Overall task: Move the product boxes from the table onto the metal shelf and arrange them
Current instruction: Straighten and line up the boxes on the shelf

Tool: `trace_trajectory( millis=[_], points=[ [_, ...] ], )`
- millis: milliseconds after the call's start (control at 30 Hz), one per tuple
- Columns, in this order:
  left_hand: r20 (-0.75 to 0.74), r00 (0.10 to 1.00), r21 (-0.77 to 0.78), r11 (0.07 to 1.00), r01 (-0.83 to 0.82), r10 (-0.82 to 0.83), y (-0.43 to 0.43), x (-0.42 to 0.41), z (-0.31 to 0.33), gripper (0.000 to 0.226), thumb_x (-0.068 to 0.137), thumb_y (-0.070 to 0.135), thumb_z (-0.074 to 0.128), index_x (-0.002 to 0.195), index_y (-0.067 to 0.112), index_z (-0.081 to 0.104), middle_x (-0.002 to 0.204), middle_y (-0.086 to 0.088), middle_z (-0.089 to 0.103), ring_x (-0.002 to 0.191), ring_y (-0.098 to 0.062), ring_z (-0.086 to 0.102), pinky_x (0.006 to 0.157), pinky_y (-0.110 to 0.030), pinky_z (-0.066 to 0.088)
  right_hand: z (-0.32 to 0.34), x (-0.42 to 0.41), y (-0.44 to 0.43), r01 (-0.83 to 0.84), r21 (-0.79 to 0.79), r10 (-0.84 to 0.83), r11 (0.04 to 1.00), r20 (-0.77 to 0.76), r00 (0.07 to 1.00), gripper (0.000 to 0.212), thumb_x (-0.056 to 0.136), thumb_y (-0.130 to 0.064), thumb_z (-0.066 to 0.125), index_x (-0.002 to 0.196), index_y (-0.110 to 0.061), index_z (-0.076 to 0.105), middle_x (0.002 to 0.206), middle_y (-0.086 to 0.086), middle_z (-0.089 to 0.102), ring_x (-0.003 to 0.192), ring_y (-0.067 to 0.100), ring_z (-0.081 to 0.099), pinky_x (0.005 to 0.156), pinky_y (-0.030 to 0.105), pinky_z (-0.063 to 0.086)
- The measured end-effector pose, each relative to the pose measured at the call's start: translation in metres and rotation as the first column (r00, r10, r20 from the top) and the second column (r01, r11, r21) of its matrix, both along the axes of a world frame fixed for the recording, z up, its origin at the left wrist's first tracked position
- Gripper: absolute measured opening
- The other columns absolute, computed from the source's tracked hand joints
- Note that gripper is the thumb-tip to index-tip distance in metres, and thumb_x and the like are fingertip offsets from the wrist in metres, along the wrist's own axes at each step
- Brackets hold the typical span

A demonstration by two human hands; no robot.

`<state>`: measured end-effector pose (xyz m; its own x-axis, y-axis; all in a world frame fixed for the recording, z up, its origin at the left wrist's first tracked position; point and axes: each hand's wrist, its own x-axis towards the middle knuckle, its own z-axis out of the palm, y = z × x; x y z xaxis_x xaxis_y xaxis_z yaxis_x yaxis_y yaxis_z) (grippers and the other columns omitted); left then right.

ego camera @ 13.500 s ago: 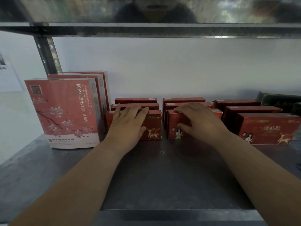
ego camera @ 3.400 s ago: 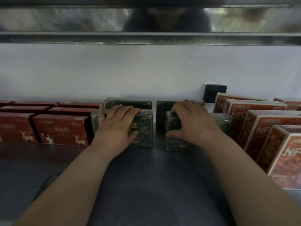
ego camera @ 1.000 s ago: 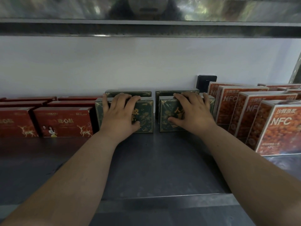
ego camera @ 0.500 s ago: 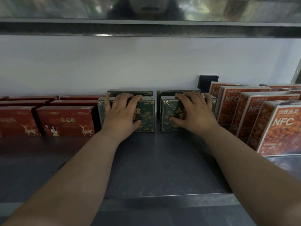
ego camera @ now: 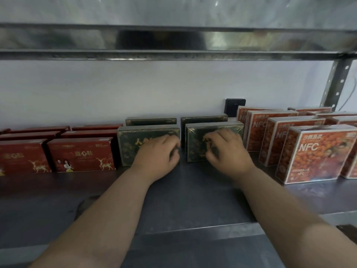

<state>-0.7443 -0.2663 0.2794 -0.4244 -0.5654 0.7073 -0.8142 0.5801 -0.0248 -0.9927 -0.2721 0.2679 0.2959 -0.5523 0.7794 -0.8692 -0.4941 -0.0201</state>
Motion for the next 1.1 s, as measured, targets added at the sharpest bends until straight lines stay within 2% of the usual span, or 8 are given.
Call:
trace_trajectory(
  millis=[100, 167, 300, 433, 600, 833, 933, 1100],
  points=[
    [0.118, 0.993, 0.233, 0.972, -0.032, 0.004, 0.012, -0.013, -0.01, 0.006, 0.091, 0.035, 0.053, 0.092, 0.029, 0.054, 0.086, 0.011, 0.051, 0.078, -0.012, 0.049, 0.06, -0.03, 0.038, -0.01, -0.002, 0.024, 0.012, 0.377, 0.009, 0.926, -0.054, 0.999, 0.047, 0.086, -0.044, 0.049, 0.126, -0.023, 0.064, 0.123, 0.006, 0.061, 0.112, 0.028, 0.059, 0.094, 0.043, 0.052],
    [0.137, 0.991, 0.369, 0.928, -0.057, 0.007, 0.022, -0.021, -0.017, 0.012, 0.091, 0.041, 0.054, 0.097, 0.032, 0.058, 0.093, 0.011, 0.05, 0.086, -0.011, 0.051, 0.068, -0.031, 0.045, -0.017, -0.007, 0.037, 0.038, 0.502, 0.019, 0.864, -0.109, 0.994, 0.045, 0.089, -0.041, 0.057, 0.132, -0.027, 0.061, 0.128, 0.005, 0.057, 0.116, 0.026, 0.057, 0.097, 0.042, 0.051],
    [0.142, 0.989, 0.553, 0.827, -0.102, 0.028, 0.047, -0.036, -0.026, 0.035, 0.093, 0.049, 0.051, 0.123, 0.032, 0.056, 0.121, 0.007, 0.051, 0.11, -0.015, 0.051, 0.092, -0.035, 0.047, -0.025, -0.027, 0.061, -0.008, 0.583, 0.058, 0.812, -0.066, 0.996, 0.041, 0.098, -0.039, 0.054, 0.139, -0.032, 0.059, 0.143, 0.002, 0.052, 0.129, 0.022, 0.051, 0.107, 0.036, 0.044],
    [0.143, 0.986, 0.585, 0.796, -0.158, 0.09, 0.073, -0.055, -0.03, 0.052, 0.095, 0.052, 0.048, 0.142, 0.031, 0.047, 0.146, 0.006, 0.045, 0.131, -0.017, 0.043, 0.11, -0.035, 0.036, -0.027, -0.063, 0.084, -0.022, 0.628, 0.118, 0.778, -0.111, 0.987, 0.046, 0.101, -0.051, 0.046, 0.144, -0.035, 0.053, 0.144, -0.005, 0.053, 0.134, 0.018, 0.046, 0.111, 0.035, 0.039],
    [0.113, 0.985, 0.602, 0.78, -0.172, 0.13, 0.105, -0.111, -0.036, 0.062, 0.092, 0.063, 0.044, 0.144, 0.031, 0.045, 0.145, 0.012, 0.043, 0.133, -0.015, 0.041, 0.109, -0.034, 0.035, -0.023, -0.117, 0.118, -0.136, 0.59, 0.281, 0.796, -0.162, 0.946, 0.044, 0.104, -0.044, 0.046, 0.142, -0.026, 0.056, 0.14, -0.006, 0.057, 0.127, 0.013, 0.05, 0.108, 0.033, 0.041],
    [0.047, 0.994, 0.52, 0.847, -0.107, 0.096, 0.124, -0.191, -0.008, 0.049, 0.085, 0.068, 0.035, 0.117, 0.041, 0.06, 0.112, 0.013, 0.06, 0.104, -0.008, 0.057, 0.091, -0.036, 0.049, 0.023, -0.187, 0.145, -0.139, 0.404, 0.306, 0.904, -0.386, 0.87, 0.036, 0.09, -0.045, 0.039, 0.105, -0.026, 0.066, 0.098, -0.003, 0.064, 0.092, 0.022, 0.061, 0.07, 0.04, 0.054],
    [-0.045, 0.993, 0.415, 0.907, -0.078, 0.105, 0.118, -0.213, 0.031, 0.044, 0.082, 0.067, 0.04, 0.109, 0.04, 0.063, 0.101, 0.016, 0.062, 0.093, -0.004, 0.058, 0.083, -0.034, 0.051, 0.06, -0.21, 0.144, -0.161, 0.347, 0.299, 0.924, -0.391, 0.87, 0.031, 0.092, -0.043, 0.04, 0.105, -0.029, 0.064, 0.099, -0.004, 0.064, 0.092, 0.021, 0.06, 0.071, 0.04, 0.053],
    [-0.147, 0.985, 0.292, 0.955, -0.05, 0.096, 0.085, -0.242, 0.088, 0.016, 0.092, 0.034, 0.061, 0.105, 0.028, 0.067, 0.096, 0.009, 0.063, 0.087, -0.009, 0.06, 0.08, -0.033, 0.052, 0.11, -0.248, 0.115, -0.114, 0.27, 0.217, 0.956, -0.391, 0.895, 0.032, 0.095, -0.042, 0.046, 0.119, -0.033, 0.064, 0.115, -0.007, 0.066, 0.105, 0.019, 0.059, 0.082, 0.041, 0.055]
  ],
)
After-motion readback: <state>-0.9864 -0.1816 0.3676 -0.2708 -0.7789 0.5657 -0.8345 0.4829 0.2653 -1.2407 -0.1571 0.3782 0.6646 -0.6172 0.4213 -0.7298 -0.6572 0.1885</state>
